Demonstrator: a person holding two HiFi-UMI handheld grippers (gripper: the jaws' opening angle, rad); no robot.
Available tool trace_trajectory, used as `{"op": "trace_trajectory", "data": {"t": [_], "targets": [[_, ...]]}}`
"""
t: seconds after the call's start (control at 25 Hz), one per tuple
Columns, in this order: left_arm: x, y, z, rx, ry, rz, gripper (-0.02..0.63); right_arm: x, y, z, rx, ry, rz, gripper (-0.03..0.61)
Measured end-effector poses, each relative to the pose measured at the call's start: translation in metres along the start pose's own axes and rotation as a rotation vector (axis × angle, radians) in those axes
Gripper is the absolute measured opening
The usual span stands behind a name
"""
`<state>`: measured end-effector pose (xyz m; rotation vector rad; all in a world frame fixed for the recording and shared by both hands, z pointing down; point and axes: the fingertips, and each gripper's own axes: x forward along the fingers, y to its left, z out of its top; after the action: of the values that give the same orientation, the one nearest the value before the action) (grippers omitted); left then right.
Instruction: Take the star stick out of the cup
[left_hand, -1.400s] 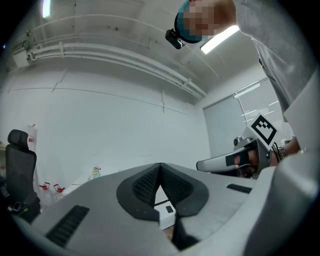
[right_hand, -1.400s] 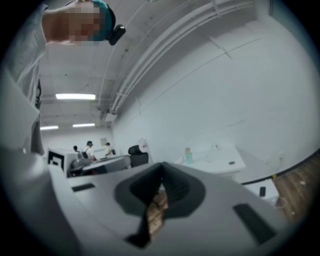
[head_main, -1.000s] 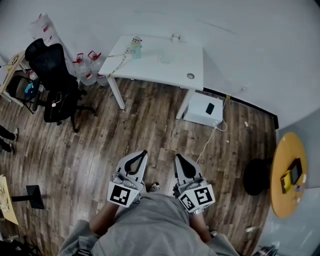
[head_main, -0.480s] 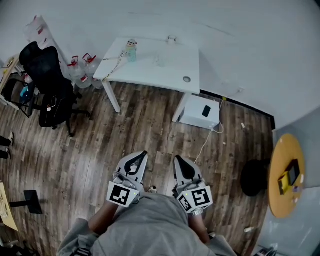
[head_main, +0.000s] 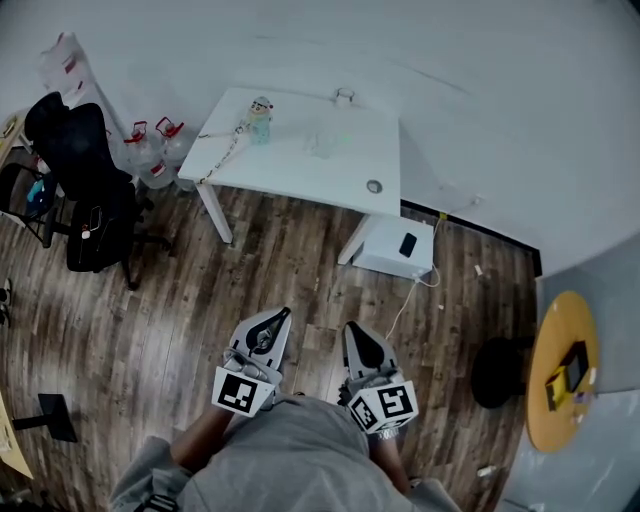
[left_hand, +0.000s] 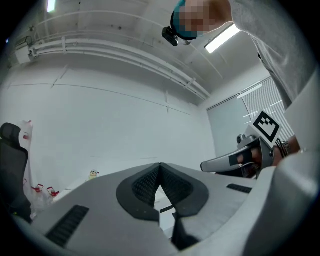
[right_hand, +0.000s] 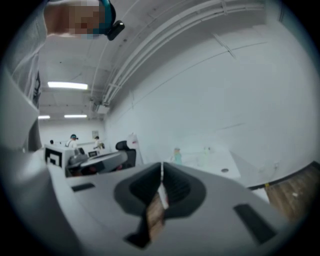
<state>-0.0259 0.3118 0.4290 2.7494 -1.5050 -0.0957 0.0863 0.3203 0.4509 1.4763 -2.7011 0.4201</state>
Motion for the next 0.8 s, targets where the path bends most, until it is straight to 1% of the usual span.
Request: {"op": "trace_trajectory", "data": {"t": [0.2, 0.44, 0.6, 0.8], "targets": [[0.029, 0.041, 0.0, -0.005, 0.021, -0.027, 0.031, 0.047, -0.003, 0.009, 0.011, 0.013, -0.009, 0.037], [0.061, 0.09, 0.001, -0.014, 0.019, -0.054, 0.031, 0.101, -0.008, 0.016, 0.012, 0.029, -0.048, 0.035], [0.077, 0.117, -0.001, -0.02, 0.022, -0.089, 0.031, 0.136, -0.01, 0.022, 0.014, 0.024, -0.072, 0.035], [0.091, 0.153, -0.004, -0.018, 0.021, -0.079, 0.031, 0.169, -0.007, 0.025, 0.017, 0.014, -0.085, 0.037]]}}
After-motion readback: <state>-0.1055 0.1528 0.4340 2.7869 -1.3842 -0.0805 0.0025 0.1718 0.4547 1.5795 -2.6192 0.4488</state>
